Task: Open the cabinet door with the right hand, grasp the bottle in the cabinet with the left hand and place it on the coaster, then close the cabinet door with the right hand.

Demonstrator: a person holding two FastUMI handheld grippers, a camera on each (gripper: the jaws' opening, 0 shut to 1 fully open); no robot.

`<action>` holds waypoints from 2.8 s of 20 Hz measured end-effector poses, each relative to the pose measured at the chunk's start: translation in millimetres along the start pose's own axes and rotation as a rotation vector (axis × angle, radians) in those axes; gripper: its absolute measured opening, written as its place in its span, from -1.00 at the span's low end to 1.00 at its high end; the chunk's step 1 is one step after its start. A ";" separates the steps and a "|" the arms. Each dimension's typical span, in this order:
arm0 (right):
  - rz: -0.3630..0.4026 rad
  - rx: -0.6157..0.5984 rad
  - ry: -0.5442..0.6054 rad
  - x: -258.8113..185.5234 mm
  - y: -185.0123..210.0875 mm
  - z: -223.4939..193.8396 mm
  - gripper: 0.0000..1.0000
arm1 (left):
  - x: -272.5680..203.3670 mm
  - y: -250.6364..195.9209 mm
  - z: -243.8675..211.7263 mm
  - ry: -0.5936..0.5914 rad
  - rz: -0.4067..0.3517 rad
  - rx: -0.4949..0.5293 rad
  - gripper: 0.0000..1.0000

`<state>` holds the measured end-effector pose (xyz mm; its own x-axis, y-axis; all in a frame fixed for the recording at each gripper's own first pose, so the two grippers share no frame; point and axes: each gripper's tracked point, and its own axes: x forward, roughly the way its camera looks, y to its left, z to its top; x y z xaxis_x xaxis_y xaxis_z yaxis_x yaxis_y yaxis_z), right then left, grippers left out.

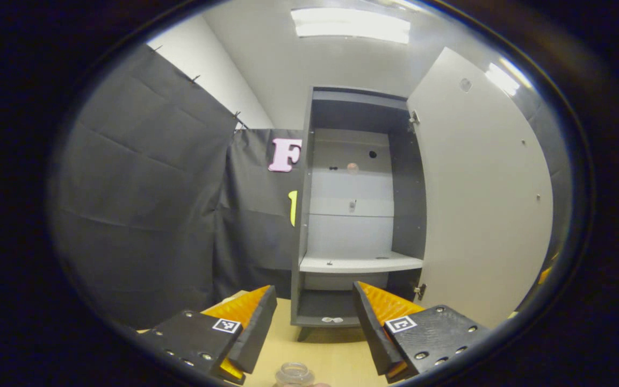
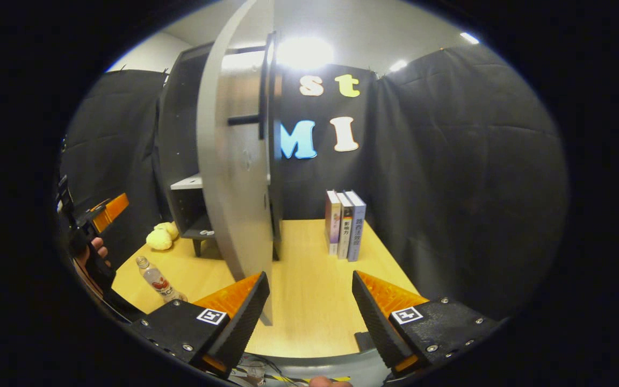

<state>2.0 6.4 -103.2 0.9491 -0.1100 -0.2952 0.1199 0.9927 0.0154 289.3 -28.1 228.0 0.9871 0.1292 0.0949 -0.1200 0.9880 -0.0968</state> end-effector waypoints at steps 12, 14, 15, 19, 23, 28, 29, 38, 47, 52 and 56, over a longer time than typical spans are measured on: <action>0.035 0.023 -0.297 16.2 7.3 140.3 0.85 | -3.0 -60.6 55.7 0.107 -0.084 0.096 0.63; 0.048 0.037 -0.275 14.7 13.4 139.6 0.82 | 0.5 -63.6 57.5 0.103 -0.098 0.071 0.63; 0.054 0.038 -0.267 13.2 16.7 138.9 0.82 | 3.6 -62.8 58.3 0.102 -0.104 0.071 0.63; 0.094 0.049 -0.250 7.9 50.5 137.6 0.82 | 18.4 -49.9 56.3 0.102 -0.122 0.087 0.63; 0.185 0.032 -0.228 8.9 113.4 137.1 0.76 | 37.2 -22.8 49.5 0.114 -0.106 0.085 0.73; 0.270 -0.017 -0.246 23.2 189.7 150.1 0.82 | 53.9 19.1 44.3 0.114 -0.098 0.100 0.73; 0.288 -0.017 -0.247 28.5 205.4 150.0 0.82 | 56.9 32.7 43.5 0.116 -0.088 0.100 0.63; 0.251 -0.019 -0.277 73.7 277.5 152.6 0.83 | 70.8 84.2 23.2 0.134 -0.095 0.119 0.64; 0.246 -0.015 -0.292 91.8 269.8 158.6 0.83 | 86.8 48.3 24.6 0.107 -0.132 0.105 0.75; 0.226 0.006 -0.273 114.5 249.7 156.7 0.84 | 92.0 25.2 21.4 0.126 -0.146 0.105 0.73; 0.215 0.014 -0.265 114.0 246.5 155.5 0.84 | 97.3 11.3 24.7 0.123 -0.174 0.090 0.73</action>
<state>185.0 230.9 15.4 0.9955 0.0908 -0.0253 -0.0891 0.9940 0.0640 381.3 -2.3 260.6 0.9986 -0.0493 -0.0200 0.0493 0.9988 -0.0001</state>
